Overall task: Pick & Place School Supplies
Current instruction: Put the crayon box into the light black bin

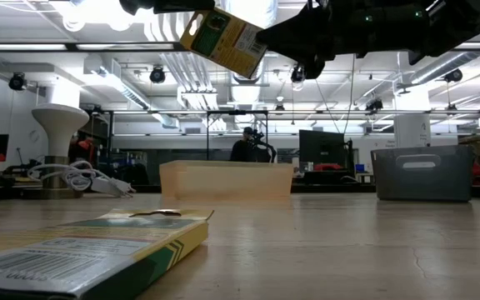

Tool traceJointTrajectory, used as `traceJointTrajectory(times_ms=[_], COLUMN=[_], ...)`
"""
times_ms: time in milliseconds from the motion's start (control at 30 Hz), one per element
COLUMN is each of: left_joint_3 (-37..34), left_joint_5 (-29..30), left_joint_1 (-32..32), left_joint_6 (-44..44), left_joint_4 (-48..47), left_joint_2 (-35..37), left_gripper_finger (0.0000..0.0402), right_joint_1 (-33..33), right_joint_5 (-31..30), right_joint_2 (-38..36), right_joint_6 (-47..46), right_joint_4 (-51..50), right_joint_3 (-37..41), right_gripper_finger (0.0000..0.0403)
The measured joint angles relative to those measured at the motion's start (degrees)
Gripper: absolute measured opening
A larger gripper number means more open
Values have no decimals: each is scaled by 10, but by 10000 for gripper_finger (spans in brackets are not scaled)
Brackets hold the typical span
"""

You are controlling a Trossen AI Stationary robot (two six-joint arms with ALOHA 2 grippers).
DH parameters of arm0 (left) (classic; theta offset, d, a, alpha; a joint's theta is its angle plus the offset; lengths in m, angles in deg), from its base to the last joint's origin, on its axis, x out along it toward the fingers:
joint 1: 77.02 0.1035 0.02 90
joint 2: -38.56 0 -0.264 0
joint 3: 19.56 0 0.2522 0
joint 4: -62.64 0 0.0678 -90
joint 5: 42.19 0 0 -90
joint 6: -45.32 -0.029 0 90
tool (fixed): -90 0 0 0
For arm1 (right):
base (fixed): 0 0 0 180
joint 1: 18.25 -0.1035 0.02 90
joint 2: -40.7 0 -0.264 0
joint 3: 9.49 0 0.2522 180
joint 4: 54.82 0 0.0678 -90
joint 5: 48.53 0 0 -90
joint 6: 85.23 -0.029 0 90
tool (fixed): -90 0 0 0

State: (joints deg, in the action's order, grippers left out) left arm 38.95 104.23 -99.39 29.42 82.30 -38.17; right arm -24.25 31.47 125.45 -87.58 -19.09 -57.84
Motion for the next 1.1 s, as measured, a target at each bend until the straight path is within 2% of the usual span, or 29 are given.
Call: traceJointTrajectory(times_ms=[500,733,1100], left_joint_3=[0,0,0], left_joint_5=[-1,-96,-61], left_joint_1=[-1,0,0], left_joint_6=[10,17,16], left_joint_4=[0,-10,-13], left_joint_2=[0,2,0], left_gripper_finger=[53,53,53], right_joint_1=[0,-1,0], right_joint_5=[-2,4,-2], right_joint_2=[0,0,0], right_joint_6=[0,1,1], right_joint_4=[0,-2,-1], right_joint_3=[0,2,2], right_gripper_finger=[34,34,36])
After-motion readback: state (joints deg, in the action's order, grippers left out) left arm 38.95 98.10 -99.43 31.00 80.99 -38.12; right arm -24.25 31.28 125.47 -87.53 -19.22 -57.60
